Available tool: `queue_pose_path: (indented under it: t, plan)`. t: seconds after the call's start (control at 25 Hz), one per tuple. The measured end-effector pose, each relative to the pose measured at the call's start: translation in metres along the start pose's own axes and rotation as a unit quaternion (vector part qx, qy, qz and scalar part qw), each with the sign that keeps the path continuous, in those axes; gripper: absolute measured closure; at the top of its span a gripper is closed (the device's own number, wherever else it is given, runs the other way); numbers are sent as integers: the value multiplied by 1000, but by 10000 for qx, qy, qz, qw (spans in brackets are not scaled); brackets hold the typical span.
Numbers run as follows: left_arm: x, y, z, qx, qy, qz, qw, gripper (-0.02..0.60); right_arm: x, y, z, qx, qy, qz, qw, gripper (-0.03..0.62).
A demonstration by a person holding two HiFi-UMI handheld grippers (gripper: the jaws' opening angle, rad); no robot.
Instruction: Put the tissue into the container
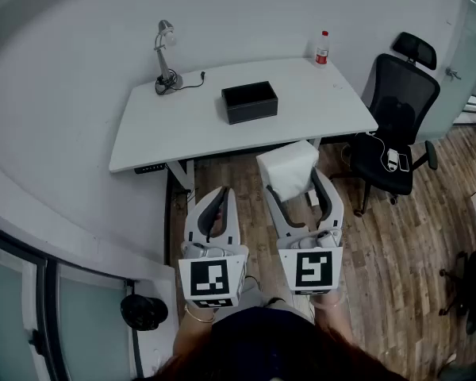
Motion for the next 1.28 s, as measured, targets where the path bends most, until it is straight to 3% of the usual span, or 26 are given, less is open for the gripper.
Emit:
queue_pose_path:
  t: [0.76,1.28]
  plan:
    - [-26,-61,-58,-216,321,36,9992,554,-21,-78,-6,-303,156,-266,9991,243]
    - [-31,-84,-88,-487,508,48,9975,554,-16,-105,-24,-397,346,-372,9979,244]
Point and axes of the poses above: the fingertips, and each gripper's own axes: y backward along the fingers, z to its right, x out of its top, the point moved 8 cm from there along y, backward along the fingers, and after that the axes turned 1 degree about -z, right-handed, at the moved point
